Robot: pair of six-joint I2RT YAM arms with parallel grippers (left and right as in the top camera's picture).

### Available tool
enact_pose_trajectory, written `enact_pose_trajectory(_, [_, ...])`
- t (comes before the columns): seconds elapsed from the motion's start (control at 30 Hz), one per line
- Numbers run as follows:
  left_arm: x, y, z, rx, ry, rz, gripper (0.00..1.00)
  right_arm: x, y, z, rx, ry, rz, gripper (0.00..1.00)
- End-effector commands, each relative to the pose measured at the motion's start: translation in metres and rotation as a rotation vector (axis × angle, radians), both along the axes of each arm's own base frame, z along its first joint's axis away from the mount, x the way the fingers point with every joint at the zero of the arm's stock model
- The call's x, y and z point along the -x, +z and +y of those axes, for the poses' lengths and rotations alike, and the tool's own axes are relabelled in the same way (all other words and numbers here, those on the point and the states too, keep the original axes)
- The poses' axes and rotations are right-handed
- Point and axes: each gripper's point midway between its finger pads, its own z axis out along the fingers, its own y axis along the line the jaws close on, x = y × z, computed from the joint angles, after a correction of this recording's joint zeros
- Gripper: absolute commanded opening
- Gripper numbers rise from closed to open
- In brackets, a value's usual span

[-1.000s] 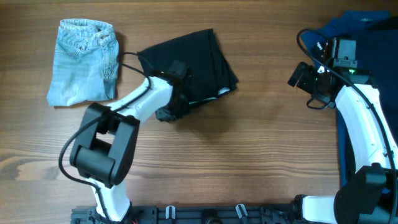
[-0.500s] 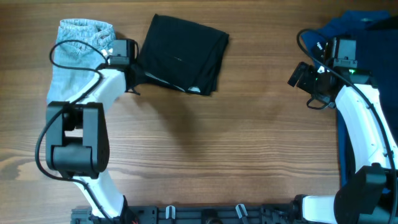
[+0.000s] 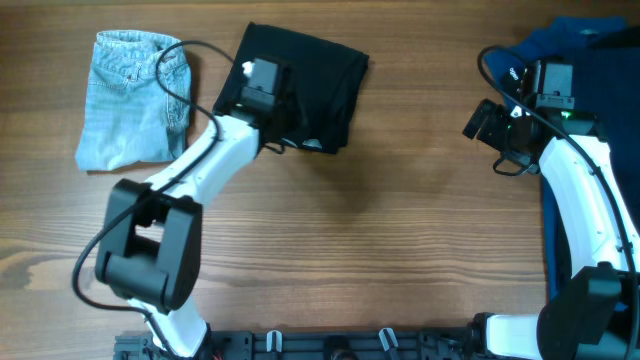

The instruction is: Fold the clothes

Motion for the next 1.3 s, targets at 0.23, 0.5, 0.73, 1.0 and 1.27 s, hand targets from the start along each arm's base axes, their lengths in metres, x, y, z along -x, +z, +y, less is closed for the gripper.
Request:
enact_pose_trajectory(0.23, [-0.023, -0.059, -0.04, 0.036, 0.008, -0.036, 0.04, -0.002, 0.004, -0.002, 0.014, -0.014, -0.013, 0.99])
enact_pose_trajectory(0.5, [0.041, -0.113, -0.028, -0.101, -0.027, 0.246, 0.04, -0.002, 0.004, -0.002, 0.014, -0.014, -0.013, 0.99])
enact_pose_trajectory(0.73, [0.109, -0.127, 0.008, -0.252, -0.076, 0.529, 0.04, -0.002, 0.004, -0.002, 0.014, -0.015, -0.013, 0.99])
enact_pose_trajectory(1.0, [0.122, -0.074, 0.021, -0.278, -0.084, 0.526, 0.19, -0.002, 0.004, -0.002, 0.014, -0.014, -0.013, 0.99])
enact_pose_trajectory(1.27, [0.116, -0.024, 0.04, -0.259, 0.01, 0.441, 0.27, -0.002, 0.004, -0.002, 0.014, -0.014, -0.013, 1.0])
